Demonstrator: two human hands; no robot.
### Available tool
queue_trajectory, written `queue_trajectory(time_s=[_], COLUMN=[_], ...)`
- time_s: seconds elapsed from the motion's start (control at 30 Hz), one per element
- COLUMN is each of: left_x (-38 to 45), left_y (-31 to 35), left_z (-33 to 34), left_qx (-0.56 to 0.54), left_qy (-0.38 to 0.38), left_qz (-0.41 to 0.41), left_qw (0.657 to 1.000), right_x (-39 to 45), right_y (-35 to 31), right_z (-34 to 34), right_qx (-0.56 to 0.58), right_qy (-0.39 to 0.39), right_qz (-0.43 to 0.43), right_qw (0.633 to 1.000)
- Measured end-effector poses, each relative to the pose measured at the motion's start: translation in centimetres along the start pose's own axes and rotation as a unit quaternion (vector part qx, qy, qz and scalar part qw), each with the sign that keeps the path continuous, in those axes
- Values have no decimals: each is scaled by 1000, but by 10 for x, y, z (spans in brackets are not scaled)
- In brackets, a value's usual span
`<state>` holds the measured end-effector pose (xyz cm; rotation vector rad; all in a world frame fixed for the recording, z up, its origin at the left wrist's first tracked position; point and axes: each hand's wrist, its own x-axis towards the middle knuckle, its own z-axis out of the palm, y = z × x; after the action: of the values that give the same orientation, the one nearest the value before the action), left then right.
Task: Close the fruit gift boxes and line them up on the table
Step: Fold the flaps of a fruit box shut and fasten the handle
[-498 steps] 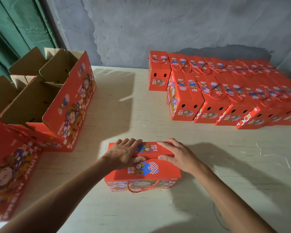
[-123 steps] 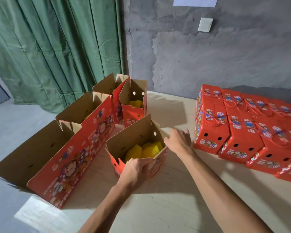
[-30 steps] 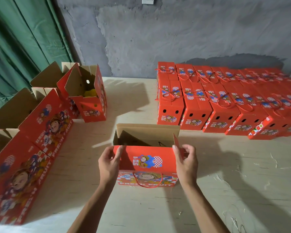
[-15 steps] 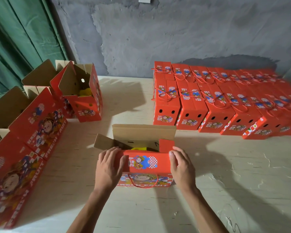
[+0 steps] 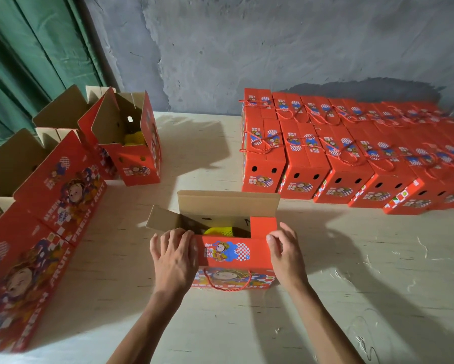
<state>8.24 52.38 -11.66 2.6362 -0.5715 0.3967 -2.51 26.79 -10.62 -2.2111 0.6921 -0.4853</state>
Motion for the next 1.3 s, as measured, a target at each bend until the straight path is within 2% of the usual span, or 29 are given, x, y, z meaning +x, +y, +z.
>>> queue_trajectory(time_s=[0.17, 0.3, 0.4, 0.53, 0.67, 0.77, 0.83, 0.9, 1.0, 1.13, 1.3], left_x=[2, 24, 34, 36, 24, 16, 16, 13, 15, 22, 33], left_y=[-3, -4, -8, -10, -4, -1, 3, 6, 6, 5, -2], left_z=[-1, -6, -6, -9, -6, -1, -3, -2, -5, -6, -6], left_qx=[34, -24, -92, -69, -118, -170, -206, -253, -292, -194, -157], left_qy=[9, -78, -124, -96, 16, 59, 65, 60, 2, 3, -6], left_qz=[20, 18, 6, 38, 65, -13, -59, -65, -67, 62, 62], left_qw=[999, 996, 988, 992, 991, 983, 975, 964, 954, 979, 986], right_x=[-4, -6, -10, -12, -11, -11, -12, -11, -12, -11, 5], right_y=[-3, -10, -14, -17, -17, -16, -15, -15, -16, -16, -14], right_z=[9, 10, 11, 9, 8, 8, 8, 8, 9, 9, 7], right_qx=[60, 68, 44, 44, 52, 69, 75, 80, 82, 76, -24], right_qy=[20, 23, 26, 30, 39, 39, 42, 45, 39, 48, 57], right_qz=[79, 98, 56, 61, 57, 54, 55, 55, 55, 59, -9], right_qw=[995, 993, 997, 997, 996, 995, 995, 994, 994, 994, 998])
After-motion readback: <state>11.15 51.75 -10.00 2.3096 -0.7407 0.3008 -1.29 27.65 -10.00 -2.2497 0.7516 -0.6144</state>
